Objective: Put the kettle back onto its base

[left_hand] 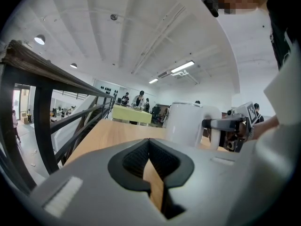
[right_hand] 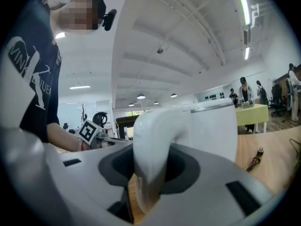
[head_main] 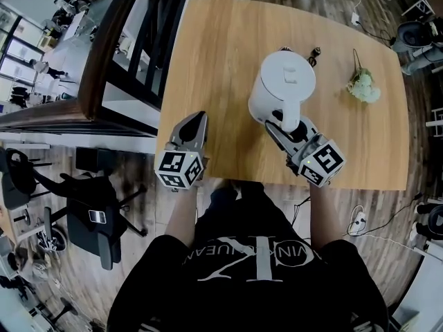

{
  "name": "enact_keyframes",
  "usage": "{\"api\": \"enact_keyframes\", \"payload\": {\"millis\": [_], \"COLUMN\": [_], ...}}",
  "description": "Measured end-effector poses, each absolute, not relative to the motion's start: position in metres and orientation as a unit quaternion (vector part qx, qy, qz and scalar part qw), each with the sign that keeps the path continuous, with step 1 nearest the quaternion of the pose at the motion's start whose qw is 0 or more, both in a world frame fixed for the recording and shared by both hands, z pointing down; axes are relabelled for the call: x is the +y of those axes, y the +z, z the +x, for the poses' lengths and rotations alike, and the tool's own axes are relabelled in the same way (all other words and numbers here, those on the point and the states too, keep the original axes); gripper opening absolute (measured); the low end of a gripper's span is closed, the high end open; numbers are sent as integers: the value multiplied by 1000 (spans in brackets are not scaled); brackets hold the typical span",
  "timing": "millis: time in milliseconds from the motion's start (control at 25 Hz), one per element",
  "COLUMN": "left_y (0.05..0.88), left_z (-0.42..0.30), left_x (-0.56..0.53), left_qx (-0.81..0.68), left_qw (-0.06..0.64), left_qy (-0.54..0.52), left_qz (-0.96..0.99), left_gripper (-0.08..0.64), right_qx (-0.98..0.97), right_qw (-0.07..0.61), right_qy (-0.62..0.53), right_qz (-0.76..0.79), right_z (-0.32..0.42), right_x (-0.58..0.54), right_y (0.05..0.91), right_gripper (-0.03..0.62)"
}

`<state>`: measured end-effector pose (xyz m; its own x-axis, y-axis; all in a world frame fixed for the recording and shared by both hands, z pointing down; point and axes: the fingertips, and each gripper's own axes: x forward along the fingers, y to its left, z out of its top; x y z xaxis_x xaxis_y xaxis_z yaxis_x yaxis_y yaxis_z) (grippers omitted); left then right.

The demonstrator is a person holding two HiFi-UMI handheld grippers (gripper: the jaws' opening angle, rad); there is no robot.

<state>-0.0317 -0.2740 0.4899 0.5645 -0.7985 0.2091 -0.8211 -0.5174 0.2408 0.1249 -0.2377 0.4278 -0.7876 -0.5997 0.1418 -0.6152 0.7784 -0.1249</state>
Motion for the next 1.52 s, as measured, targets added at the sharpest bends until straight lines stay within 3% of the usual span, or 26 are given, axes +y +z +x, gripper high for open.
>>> {"api": "enact_keyframes", "payload": {"millis": [480, 720, 1160, 1520], "left_y": [484, 483, 484, 481], "left_z": [-19, -20, -17, 2], "left_x": [-274, -274, -274, -271], "left_qx": [-446, -443, -447, -441], "left_qw": [154, 153, 153, 151], "left_qy": [37, 37, 39, 40], "left_qz": [881, 883, 880, 884], "left_gripper": [12, 12, 12, 12], "right_qx": [-939, -955, -963, -950], "right_qw": [50, 65, 112, 107], "right_qy": [80, 85, 85, 98], "right_qz": [331, 278, 232, 278], "right_z": [118, 115, 129, 153], "right_x": [-234, -225, -212, -207], "right_y": [431, 433, 450, 458], "right_gripper": [127, 183, 183, 183]}}
